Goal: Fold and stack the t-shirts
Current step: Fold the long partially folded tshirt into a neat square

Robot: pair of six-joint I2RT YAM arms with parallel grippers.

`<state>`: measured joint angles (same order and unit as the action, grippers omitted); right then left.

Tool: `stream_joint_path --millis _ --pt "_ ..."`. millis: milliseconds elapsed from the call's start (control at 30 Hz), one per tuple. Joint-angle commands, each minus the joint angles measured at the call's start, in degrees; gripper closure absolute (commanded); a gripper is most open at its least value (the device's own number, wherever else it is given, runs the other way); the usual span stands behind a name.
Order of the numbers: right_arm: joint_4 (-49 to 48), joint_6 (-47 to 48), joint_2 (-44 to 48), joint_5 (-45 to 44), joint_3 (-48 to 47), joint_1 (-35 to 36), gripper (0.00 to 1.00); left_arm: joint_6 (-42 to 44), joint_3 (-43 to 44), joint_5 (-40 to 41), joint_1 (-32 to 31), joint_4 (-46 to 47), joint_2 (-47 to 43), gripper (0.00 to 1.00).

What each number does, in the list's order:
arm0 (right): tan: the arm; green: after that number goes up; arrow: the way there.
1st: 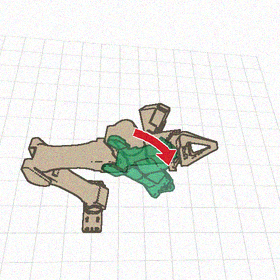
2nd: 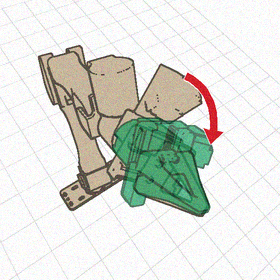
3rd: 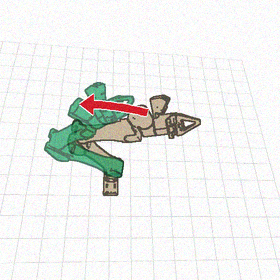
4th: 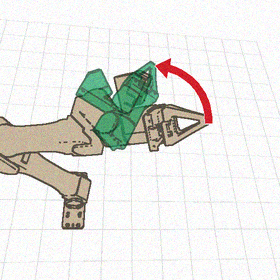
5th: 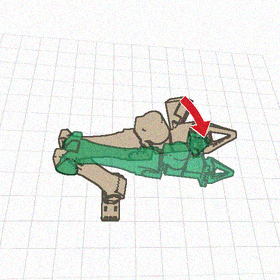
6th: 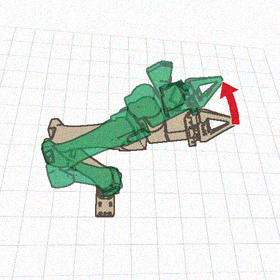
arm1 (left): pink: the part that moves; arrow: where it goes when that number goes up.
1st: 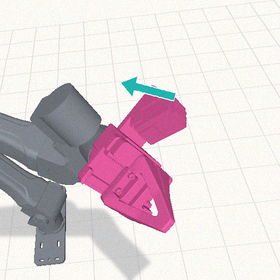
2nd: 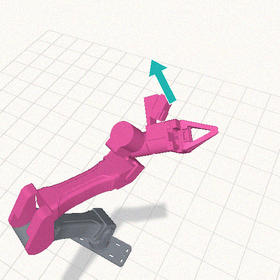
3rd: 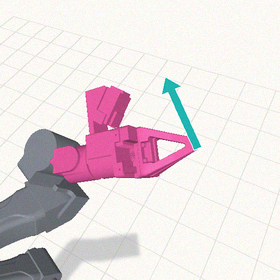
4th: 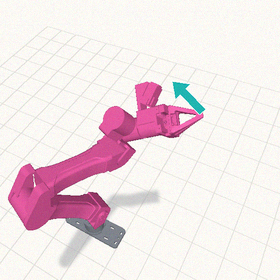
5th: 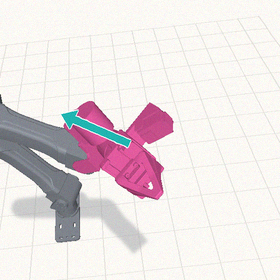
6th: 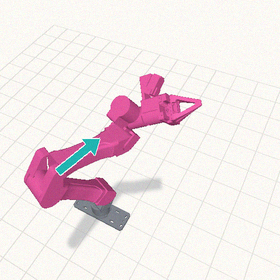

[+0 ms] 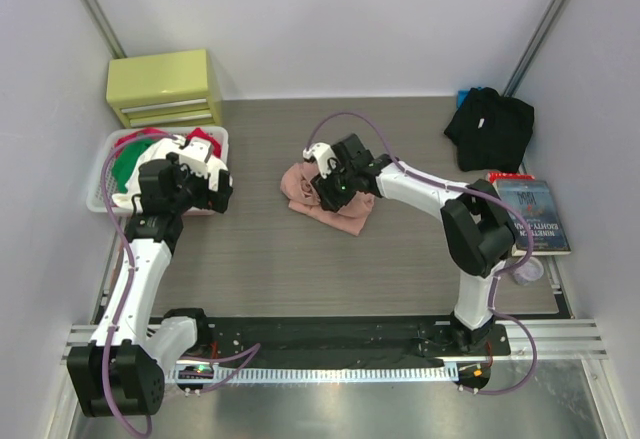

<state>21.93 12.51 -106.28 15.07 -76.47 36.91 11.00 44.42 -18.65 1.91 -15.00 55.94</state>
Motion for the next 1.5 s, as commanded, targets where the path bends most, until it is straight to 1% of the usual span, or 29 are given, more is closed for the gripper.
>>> stream_joint_path --millis 0,33,67,100,233,400,533,567,600,633,700,733,833,867,1000,1067,1133,1167,1200,1233,1267,1300,1467 --pt "-2.59 0.32 -0.68 -0.22 -2.47 0.01 0.65 0.59 -0.57 -0.59 0.37 0.85 -1.54 0.00" --pt "-3.21 -0.29 0.19 -0.22 -1.76 0.01 0.72 0.51 -0.57 -0.59 0.37 0.85 -1.54 0.00" --pt "-3.82 -0.38 0.80 -0.13 -1.23 0.01 0.92 0.60 -0.57 -0.51 0.37 0.85 -1.54 0.00" --pt "-4.09 -0.38 1.51 -0.13 -0.01 0.01 0.99 0.60 -0.57 -0.59 0.37 0.85 -1.63 0.00" --pt "-4.09 -0.03 6.25 -1.71 3.76 0.01 0.99 0.68 -0.57 -0.77 0.37 0.85 -1.54 0.00" --pt "-0.14 -0.56 14.42 -0.58 7.56 0.01 0.99 0.68 -0.30 -0.86 0.29 0.85 -1.28 0.00" --pt "2.15 -0.65 16.72 0.66 9.58 -0.08 0.99 0.60 0.48 -1.21 0.37 0.94 -0.66 0.00" --pt "3.45 -0.65 16.54 0.84 9.58 0.01 0.97 0.51 0.66 -1.21 0.29 0.86 -0.49 0.00" --pt "4.51 -0.04 16.11 2.23 9.23 0.01 0.86 0.33 0.84 -1.21 0.37 0.77 -0.48 0.00" --pt "5.57 0.14 15.23 2.59 8.71 0.01 0.66 0.33 1.19 -1.21 0.37 0.59 -0.48 0.00" --pt "6.37 0.14 15.40 2.77 9.49 -0.08 0.55 0.42 1.37 -1.12 0.37 0.24 -0.48 0.00" --pt "6.19 0.23 16.18 2.51 9.93 -0.08 0.46 0.42 1.37 -1.03 0.37 0.07 -0.74 0.00" --pt "6.10 0.49 17.68 1.98 10.11 -0.69 0.39 0.42 0.93 -1.12 0.37 0.15 -0.83 0.00" --pt "6.02 0.67 17.86 1.89 9.94 -1.04 0.38 0.51 0.84 -1.29 0.37 0.06 -0.75 0.00" --pt "4.97 1.02 18.04 -0.21 9.06 -2.27 0.38 0.51 0.93 -1.47 0.37 0.06 -0.31 0.00" --pt "2.95 0.93 17.69 -1.00 8.62 -3.15 0.39 0.42 0.93 -1.56 0.28 0.15 -0.48 0.00" --pt "1.28 1.02 16.90 -1.09 6.86 -5.26 0.39 0.51 0.84 -1.56 0.37 0.06 -0.48 0.00" --pt "0.57 0.85 15.07 -0.83 6.16 -6.22 0.41 0.42 0.75 -1.65 0.29 0.06 -0.40 0.00" --pt "-0.13 0.67 13.74 -0.57 4.94 -7.01 0.52 0.51 0.66 -1.65 0.28 0.15 -0.31 0.00" --pt "-0.75 0.50 12.08 -0.74 4.05 -8.24 0.83 0.42 0.66 -1.82 0.28 0.15 -0.22 0.00" --pt "-1.01 0.06 10.67 -0.22 3.17 -8.78 0.94 0.51 0.66 -1.91 0.37 0.15 0.13 0.00" --pt "-1.54 -0.29 8.22 -0.13 2.03 -9.30 0.99 0.60 0.75 -1.82 0.37 0.06 0.04 0.00" --pt "-4.53 -1.70 1.96 0.92 -0.69 -9.31 0.99 0.77 0.66 -1.56 0.28 0.06 -0.13 0.00"
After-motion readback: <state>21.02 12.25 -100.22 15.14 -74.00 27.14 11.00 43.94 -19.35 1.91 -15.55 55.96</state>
